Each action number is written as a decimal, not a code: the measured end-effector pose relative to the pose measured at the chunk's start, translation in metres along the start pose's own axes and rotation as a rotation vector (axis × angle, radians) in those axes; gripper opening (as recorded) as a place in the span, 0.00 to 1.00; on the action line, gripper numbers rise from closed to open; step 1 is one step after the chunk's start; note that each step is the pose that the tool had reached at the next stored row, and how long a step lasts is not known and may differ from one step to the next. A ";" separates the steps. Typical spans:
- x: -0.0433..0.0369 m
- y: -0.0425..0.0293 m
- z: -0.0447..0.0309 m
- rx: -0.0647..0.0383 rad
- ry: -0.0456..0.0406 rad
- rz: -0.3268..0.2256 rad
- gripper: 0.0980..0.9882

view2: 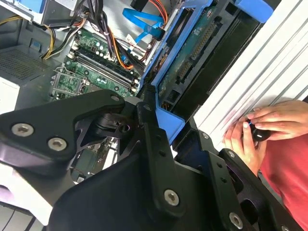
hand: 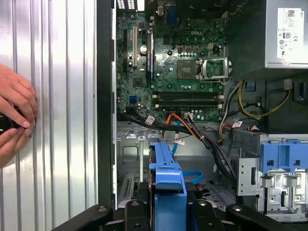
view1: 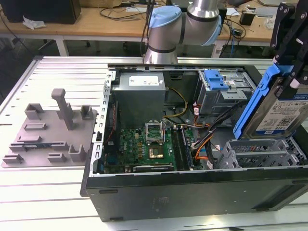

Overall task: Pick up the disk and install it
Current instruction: 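Insert the disk into the insertion slot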

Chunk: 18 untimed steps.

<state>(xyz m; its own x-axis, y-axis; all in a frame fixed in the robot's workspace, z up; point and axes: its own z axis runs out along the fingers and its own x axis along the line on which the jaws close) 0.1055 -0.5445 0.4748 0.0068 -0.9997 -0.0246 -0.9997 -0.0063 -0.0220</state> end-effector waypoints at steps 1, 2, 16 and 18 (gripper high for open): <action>0.0000 0.0000 0.0004 0.000 0.0000 0.000 0.30; 0.0000 0.0000 0.0008 0.000 0.0000 0.000 0.30; 0.0007 0.0001 0.0068 0.000 -0.0001 0.000 0.30; 0.0008 0.0002 0.0077 0.000 -0.0001 0.000 0.30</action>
<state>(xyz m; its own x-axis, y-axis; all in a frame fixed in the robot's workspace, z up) 0.1055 -0.5452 0.4670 0.0070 -0.9997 -0.0247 -0.9997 -0.0064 -0.0221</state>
